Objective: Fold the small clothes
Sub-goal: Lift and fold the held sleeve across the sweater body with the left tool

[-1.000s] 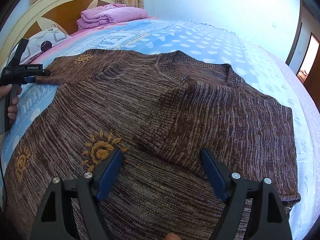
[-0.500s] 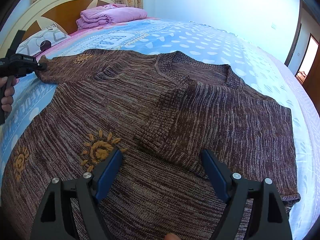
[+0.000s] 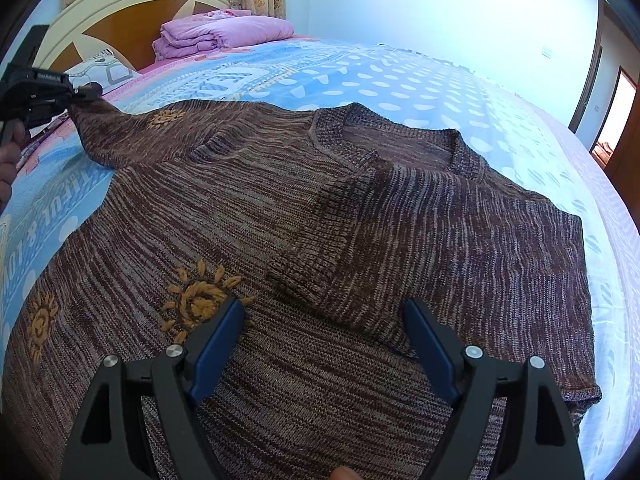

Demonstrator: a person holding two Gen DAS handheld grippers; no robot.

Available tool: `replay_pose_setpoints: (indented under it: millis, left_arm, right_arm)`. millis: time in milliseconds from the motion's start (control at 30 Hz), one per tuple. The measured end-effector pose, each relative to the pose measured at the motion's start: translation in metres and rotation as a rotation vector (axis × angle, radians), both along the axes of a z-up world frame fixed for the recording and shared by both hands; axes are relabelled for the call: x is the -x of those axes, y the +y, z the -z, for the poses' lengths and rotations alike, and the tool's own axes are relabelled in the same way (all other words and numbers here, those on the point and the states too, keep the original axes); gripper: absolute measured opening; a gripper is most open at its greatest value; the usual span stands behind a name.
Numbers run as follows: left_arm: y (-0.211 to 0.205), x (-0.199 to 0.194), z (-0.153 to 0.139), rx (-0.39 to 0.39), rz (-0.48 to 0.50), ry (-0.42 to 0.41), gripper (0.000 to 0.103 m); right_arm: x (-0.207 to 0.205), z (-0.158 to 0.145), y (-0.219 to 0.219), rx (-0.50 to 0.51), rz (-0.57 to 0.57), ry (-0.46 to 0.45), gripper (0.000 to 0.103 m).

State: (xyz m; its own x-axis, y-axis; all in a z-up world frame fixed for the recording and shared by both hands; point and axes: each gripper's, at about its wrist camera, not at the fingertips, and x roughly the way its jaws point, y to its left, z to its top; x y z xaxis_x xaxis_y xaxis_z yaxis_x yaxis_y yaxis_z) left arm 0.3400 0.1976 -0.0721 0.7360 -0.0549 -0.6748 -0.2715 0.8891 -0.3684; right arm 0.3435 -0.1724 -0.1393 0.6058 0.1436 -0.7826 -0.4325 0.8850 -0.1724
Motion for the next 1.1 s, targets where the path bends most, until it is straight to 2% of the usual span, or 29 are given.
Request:
replay_pose_setpoints:
  millis: [167,367,500,700,967,1100]
  left_arm:
    - [-0.024,-0.003,-0.013,-0.027,0.049,-0.017,0.008]
    - [-0.048,-0.005,-0.029,-0.028,0.095,-0.035,0.008]
    - [-0.064,-0.008,-0.033,0.009,0.119,-0.036,0.008]
    - [-0.093,-0.012,-0.043,0.037,0.157,-0.053,0.008]
    - [-0.157,-0.027,-0.051,0.065,0.241,-0.078,0.008]
    - [-0.211,-0.031,-0.041,0.023,0.317,-0.07,0.008]
  right_arm:
    - [-0.001,-0.004,-0.002,-0.019,-0.005,0.012,0.084]
    - [0.011,-0.034,-0.022,-0.132,0.017,0.012,0.084]
    - [0.024,-0.053,-0.03,-0.115,0.023,-0.028,0.084]
    - [0.043,-0.067,-0.059,-0.158,0.072,-0.043,0.084]
    - [0.079,-0.07,-0.093,-0.155,0.093,-0.061,0.084]
    - [0.096,-0.068,-0.105,-0.164,0.101,-0.063,0.084]
